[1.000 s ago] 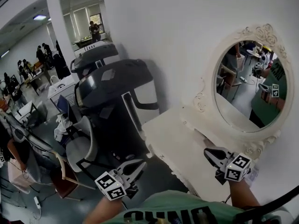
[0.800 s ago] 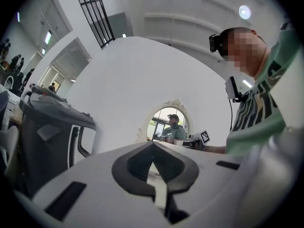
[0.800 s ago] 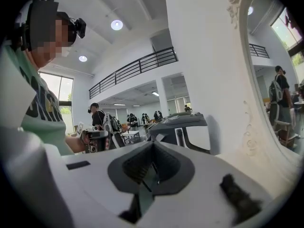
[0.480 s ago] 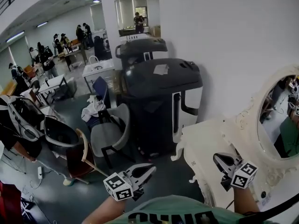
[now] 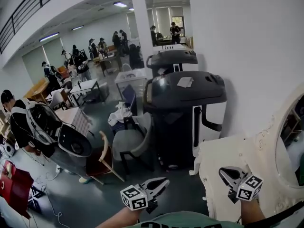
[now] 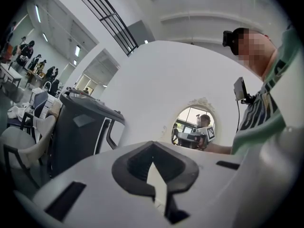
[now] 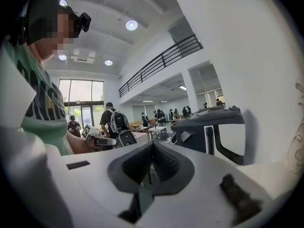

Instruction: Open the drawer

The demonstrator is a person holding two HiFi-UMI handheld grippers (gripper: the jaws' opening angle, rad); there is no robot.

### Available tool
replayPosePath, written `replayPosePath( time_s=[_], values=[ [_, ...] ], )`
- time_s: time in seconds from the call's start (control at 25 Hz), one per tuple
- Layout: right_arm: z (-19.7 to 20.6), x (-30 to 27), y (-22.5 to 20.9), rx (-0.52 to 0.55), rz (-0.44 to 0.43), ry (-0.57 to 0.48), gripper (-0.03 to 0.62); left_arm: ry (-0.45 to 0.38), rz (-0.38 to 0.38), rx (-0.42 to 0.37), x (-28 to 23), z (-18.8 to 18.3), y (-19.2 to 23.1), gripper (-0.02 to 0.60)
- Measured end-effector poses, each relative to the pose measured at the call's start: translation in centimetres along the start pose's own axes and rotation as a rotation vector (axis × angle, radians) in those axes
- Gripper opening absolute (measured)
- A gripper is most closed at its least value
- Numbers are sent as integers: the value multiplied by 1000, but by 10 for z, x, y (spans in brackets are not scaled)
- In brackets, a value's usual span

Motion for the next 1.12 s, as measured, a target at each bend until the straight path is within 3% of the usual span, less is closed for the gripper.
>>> replayPosePath(
  time_s=[0.28,0.52,0.8,1.12],
  values=[
    [18,15,-9,-40,15,20,12,77,15,43,-37,25,25,9],
    [34,11,-12,-92,45,25,11,221,13,82,-71,76,60,9],
    [61,-9,-22,-86,27,17,12,349,19,68,-116,122,98,9],
    [83,-5,-44,-113,86,11,11,512,-6,32,-161,191,134,11]
  ],
)
Point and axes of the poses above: the fingertips, and each gripper's own axes: x backward along the fingers, y to its left, z out of its underside, the point moved 8 cm from there along x, backward along the fingers, and after that the axes turned 14 degrees about z, right-handed, at the moved point
